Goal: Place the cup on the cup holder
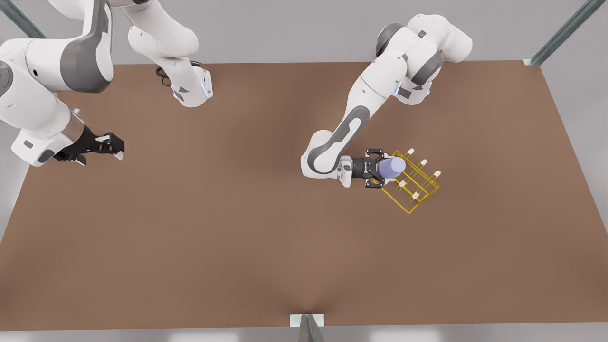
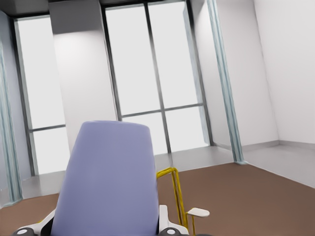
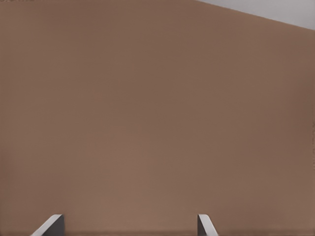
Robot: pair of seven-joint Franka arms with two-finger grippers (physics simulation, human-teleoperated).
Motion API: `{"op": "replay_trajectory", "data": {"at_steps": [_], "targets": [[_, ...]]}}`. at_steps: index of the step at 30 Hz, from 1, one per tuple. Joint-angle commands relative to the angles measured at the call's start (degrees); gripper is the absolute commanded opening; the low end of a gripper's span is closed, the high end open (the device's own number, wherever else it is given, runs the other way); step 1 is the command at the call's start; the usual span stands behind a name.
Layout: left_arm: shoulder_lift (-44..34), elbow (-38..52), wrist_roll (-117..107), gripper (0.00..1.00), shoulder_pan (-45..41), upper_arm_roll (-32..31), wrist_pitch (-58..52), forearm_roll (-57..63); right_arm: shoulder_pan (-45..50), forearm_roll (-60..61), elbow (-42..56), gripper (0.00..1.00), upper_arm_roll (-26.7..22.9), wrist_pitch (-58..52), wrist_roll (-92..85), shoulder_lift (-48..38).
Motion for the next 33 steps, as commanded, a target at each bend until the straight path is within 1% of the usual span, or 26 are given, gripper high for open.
{"op": "replay_trajectory", "data": {"at_steps": [1, 15, 16, 17, 22, 23, 25, 26, 28, 29, 30, 31, 32, 33], "targets": [[-0.08, -0.05, -5.12, 0.81, 0.16, 0.02, 0.09, 0.01, 0.51, 0.12, 0.10, 1.00, 0.04, 0.21, 0.08, 0.01], [-0.25, -2.16, -5.91, 0.81, 1.13, 0.02, 0.97, 0.10, 0.51, 0.12, -0.42, 1.00, 0.04, 0.39, 0.16, 0.18], [-0.25, -2.16, -6.00, 0.87, 1.13, 0.02, 0.97, 0.10, 0.59, 0.12, -0.42, 1.00, 0.04, 0.39, 0.16, 0.18], [-0.16, -2.16, -6.00, 1.00, 1.21, 0.02, 0.97, 0.10, 0.68, 0.12, -0.42, 1.00, 0.04, 0.39, 0.16, 0.18], [-0.08, -2.16, -6.35, 1.00, 1.13, 0.02, 1.23, 0.10, 0.42, 0.12, -0.42, 1.00, 0.04, 0.48, 0.16, 0.27], [-0.43, -2.16, -6.35, 1.00, 0.86, -1.21, 1.23, -0.08, 0.51, 0.12, -0.42, 1.00, 0.04, 0.48, 0.16, 0.27], [-1.22, -2.16, -6.35, 1.00, 0.51, -5.08, 0.79, -2.18, 0.24, 0.12, -0.33, 1.00, 0.04, 0.65, 0.16, 0.18], [-1.31, -1.98, -6.35, 1.00, 0.51, -8.68, 0.70, -3.24, 0.24, 0.12, -0.33, 1.00, 0.04, 0.74, 0.16, 0.09], [-1.39, -0.05, -6.35, 1.00, 1.13, -18.61, 1.06, -4.12, 0.33, 0.12, -0.25, 1.00, 0.04, 0.65, 0.16, 0.01], [-1.22, 3.64, -6.26, 1.00, 1.04, -23.27, 1.32, -5.44, 0.24, 0.12, -0.16, 1.00, 0.04, 0.65, 0.16, 0.01], [-1.39, 7.85, -6.09, 1.00, 2.78, -28.88, 2.28, -6.58, -0.55, 0.82, 0.28, 1.00, -0.22, 0.22, -0.10, -0.34], [-1.48, 11.20, -5.39, 1.00, 7.36, -36.09, 3.43, -5.97, -0.55, 0.82, 0.28, 1.00, -0.05, 0.21, -0.01, -0.34], [-1.48, 13.40, -1.79, 1.00, 15.18, -45.85, 4.22, -2.99, -0.55, 0.73, 0.11, 1.00, 0.04, 0.04, -0.01, -0.43], [-1.48, 15.86, 3.31, 1.00, 22.47, -53.93, 4.48, -0.70, -0.55, 0.73, 0.19, 1.00, 0.04, 0.13, 0.08, -0.34]]}}
